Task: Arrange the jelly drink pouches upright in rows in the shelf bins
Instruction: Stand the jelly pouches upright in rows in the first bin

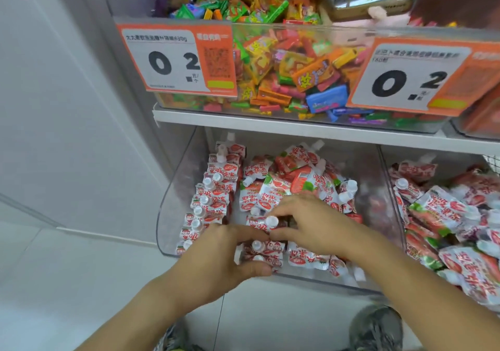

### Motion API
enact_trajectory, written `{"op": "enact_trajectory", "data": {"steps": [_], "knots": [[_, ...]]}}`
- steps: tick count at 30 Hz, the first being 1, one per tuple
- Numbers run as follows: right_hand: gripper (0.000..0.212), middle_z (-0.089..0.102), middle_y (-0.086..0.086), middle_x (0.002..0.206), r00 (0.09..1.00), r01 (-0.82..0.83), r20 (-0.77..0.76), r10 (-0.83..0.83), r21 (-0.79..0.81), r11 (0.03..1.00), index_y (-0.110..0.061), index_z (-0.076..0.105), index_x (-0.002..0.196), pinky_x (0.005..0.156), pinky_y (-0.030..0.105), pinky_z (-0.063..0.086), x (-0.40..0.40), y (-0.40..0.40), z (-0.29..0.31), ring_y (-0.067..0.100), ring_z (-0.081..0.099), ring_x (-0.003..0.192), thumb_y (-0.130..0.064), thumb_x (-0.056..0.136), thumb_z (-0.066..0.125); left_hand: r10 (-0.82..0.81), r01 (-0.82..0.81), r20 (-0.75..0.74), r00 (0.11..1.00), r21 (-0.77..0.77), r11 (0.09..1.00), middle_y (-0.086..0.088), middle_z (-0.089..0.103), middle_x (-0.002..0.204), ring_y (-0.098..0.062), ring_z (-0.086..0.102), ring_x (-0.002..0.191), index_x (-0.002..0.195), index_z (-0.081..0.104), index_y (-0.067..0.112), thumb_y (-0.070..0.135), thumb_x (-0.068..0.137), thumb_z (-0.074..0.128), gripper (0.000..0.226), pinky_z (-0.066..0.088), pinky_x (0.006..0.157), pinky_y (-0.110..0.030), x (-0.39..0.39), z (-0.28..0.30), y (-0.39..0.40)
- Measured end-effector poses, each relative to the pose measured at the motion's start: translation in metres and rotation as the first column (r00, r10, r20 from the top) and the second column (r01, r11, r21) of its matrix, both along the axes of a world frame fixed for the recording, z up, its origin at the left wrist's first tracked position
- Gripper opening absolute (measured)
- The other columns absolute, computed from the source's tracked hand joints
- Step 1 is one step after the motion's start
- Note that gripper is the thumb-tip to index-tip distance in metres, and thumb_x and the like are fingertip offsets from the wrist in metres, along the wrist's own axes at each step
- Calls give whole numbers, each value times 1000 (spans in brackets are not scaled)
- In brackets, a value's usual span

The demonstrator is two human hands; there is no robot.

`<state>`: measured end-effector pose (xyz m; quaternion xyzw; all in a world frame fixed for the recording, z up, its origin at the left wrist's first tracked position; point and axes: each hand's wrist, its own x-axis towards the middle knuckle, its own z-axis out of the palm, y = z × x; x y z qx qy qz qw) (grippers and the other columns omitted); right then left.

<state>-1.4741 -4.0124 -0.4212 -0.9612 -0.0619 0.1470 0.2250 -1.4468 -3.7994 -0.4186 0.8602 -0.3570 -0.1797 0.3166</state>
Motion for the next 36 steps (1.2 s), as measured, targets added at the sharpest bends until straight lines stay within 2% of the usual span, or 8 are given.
{"op": "enact_trajectory", "data": {"steps": [3, 8, 12, 16, 23, 27, 32, 36], "knots": [[22, 54, -5, 89, 1000, -22, 16, 23, -89, 996, -22, 62, 85, 83, 36, 39, 0, 6, 5, 15, 53, 87, -41, 96, 59, 27, -25, 76, 997, -20, 999, 21, 70, 106, 8, 55, 103, 113, 70, 35, 52, 69, 79, 47, 36, 77, 4, -4, -1, -4], [17, 51, 0, 86, 998, -52, 16, 57, -233, 971, -18, 57, 82, 58, 34, 37, 6, 20, -2, 20, 52, 73, -4, 89, 52, 33, -28, 119, 992, -45, 999, 19, 70, 103, 2, 54, 104, 111, 68, 35, 49, 65, 83, 51, 39, 80, 0, -4, 0, -13], [19, 52, 2, 88, 995, -89, -64, 76, -237, 967, -14, 60, 91, 54, 36, 38, 7, 15, -3, 22, 55, 70, 1, 87, 49, 156, -150, 160, 975, -53, 987, 24, 53, 101, 4, 55, 92, 105, 51, 36, 64, 56, 81, 63, 47, 74, -13, -1, -1, -8], [30, 44, 3, 101, 990, -135, -76, 117, -318, 938, -12, 58, 114, 63, 37, 33, -4, 19, 12, 24, 52, 79, 1, 88, 49, -1, 2, 111, 994, -7, 1000, 26, 39, 139, 13, 37, 122, 144, 31, 37, 71, 73, 64, 86, 29, 97, -1, -5, -1, -9], [18, 64, -2, 84, 976, -71, -217, 27, -198, 978, -19, 69, 109, 64, 31, 50, 12, 8, 29, 11, 60, 71, -28, 93, 64, -44, 43, 82, 996, 23, 999, 26, 50, 121, 2, 46, 116, 142, 37, 35, 56, 84, 63, 66, 29, 79, 7, -8, 3, -11], [38, 69, -9, 105, 995, 35, 92, -30, -57, 998, -24, 64, 124, 84, 31, 56, 38, -11, 49, 4, 64, 87, -21, 88, 72, -52, 46, 100, 994, 58, 997, 16, 54, 129, -1, 51, 112, 138, 35, 36, 58, 86, 58, 61, 34, 77, -5, -9, 2, -10], [57, 57, -3, 129, 959, -280, -47, 279, -306, 910, -26, 60, 132, 99, 38, 45, 68, 8, 18, 19, 48, 122, -32, 79, 81, -62, 58, 53, 997, 69, 996, 16, 57, 128, -2, 54, 109, 140, 34, 38, 59, 85, 59, 64, 35, 75, -6, -7, 2, -8], [65, 50, -1, 126, 945, -318, -74, 320, -450, 835, -30, 55, 130, 94, 41, 45, 74, 4, 10, 24, 40, 125, -37, 72, 85, -92, 96, -84, 992, 54, 994, 23, 57, 129, 5, 52, 118, 141, 35, 43, 60, 81, 64, 69, 36, 89, -2, 3, 0, 2]]}}
